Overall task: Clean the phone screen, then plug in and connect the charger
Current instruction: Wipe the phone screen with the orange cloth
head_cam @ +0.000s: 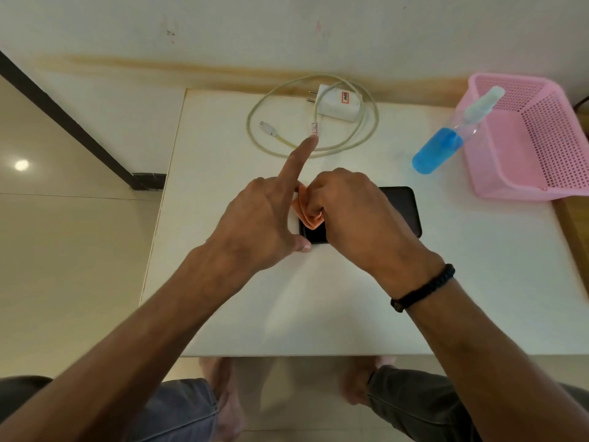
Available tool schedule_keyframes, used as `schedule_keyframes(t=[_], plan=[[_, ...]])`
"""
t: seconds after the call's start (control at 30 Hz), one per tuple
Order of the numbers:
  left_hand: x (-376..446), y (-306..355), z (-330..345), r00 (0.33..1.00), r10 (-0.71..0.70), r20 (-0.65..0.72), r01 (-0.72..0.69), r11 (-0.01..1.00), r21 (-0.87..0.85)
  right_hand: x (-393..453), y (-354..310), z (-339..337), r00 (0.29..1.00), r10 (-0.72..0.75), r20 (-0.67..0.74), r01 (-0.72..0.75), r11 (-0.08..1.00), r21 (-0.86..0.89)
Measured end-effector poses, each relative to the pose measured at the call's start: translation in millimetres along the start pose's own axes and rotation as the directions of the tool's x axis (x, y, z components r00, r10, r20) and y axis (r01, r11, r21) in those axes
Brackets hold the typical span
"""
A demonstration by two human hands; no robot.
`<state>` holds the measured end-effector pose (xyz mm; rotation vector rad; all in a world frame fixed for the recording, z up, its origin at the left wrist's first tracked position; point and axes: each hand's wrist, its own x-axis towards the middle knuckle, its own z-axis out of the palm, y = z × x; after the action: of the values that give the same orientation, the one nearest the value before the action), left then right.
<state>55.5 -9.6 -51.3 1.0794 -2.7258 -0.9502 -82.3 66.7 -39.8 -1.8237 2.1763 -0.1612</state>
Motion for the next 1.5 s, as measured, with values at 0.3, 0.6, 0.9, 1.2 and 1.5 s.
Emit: schedule_keyframes(t=[0.3,0.6,0.9,1.2,1.5], plan=[[1.1,1.5,-0.2,1.000,-0.030,0.005,0.029,0.998,0.061,-7.1,24.2,-23.4,0.944,0.329,-0.010,-0.329,0.944,-0.027],[0.3,2.0,-1.1,1.000,-0.027,0.003,0.027,0.995,0.096,-22.3,52.5,-36.7,0.875,0.476,-0.086,-0.483,0.869,-0.105],[1.3,1.1,0.9,0.999,-0.033,-0.007,0.034,0.988,0.152,-33.9,58.9,-36.4,0.821,0.566,-0.076,-0.570,0.819,-0.062],[-0.1,0.0,-0.5,0.998,-0.057,-0.024,0.058,0.997,0.042,-24.9,36.4,-26.1,0.838,0.546,0.020,-0.546,0.836,0.052],[-3.0,-1.0,0.6,1.000,-0.016,-0.014,0.016,1.000,-0.008,-0.3,-10.3,-12.8,0.900,0.433,0.052,-0.436,0.890,0.137]])
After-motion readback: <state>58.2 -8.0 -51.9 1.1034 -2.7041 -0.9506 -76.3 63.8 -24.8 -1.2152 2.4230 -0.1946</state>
